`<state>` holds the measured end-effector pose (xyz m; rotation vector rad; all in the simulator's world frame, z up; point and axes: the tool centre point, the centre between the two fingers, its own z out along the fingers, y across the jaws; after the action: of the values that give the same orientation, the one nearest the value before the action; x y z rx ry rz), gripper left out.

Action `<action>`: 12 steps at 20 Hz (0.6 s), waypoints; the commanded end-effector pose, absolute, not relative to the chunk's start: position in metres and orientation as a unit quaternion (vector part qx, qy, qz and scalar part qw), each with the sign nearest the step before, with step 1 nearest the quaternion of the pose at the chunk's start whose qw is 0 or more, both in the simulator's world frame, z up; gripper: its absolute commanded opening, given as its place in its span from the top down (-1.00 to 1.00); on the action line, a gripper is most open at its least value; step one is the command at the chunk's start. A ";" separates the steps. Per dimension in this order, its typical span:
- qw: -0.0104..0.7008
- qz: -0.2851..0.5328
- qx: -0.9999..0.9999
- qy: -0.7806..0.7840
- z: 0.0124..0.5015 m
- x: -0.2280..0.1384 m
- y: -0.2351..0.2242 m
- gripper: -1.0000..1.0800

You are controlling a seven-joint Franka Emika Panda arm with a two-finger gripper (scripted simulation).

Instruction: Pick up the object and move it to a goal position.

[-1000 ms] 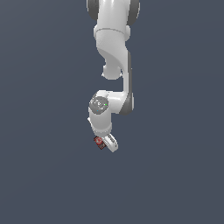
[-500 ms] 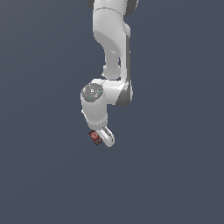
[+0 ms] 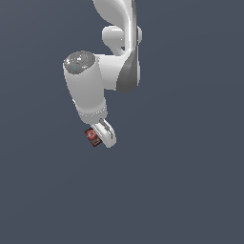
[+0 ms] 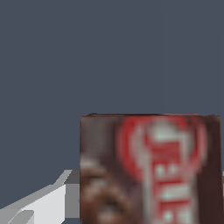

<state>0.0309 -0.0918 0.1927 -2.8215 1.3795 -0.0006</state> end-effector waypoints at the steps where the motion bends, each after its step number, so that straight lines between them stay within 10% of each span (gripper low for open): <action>1: 0.000 0.000 -0.898 0.439 0.222 0.031 -0.100 1.00; 12: 0.000 0.000 -0.898 0.439 0.328 0.034 -0.128 1.00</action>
<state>0.0343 -0.1249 0.3169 -2.8221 1.3799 -0.0029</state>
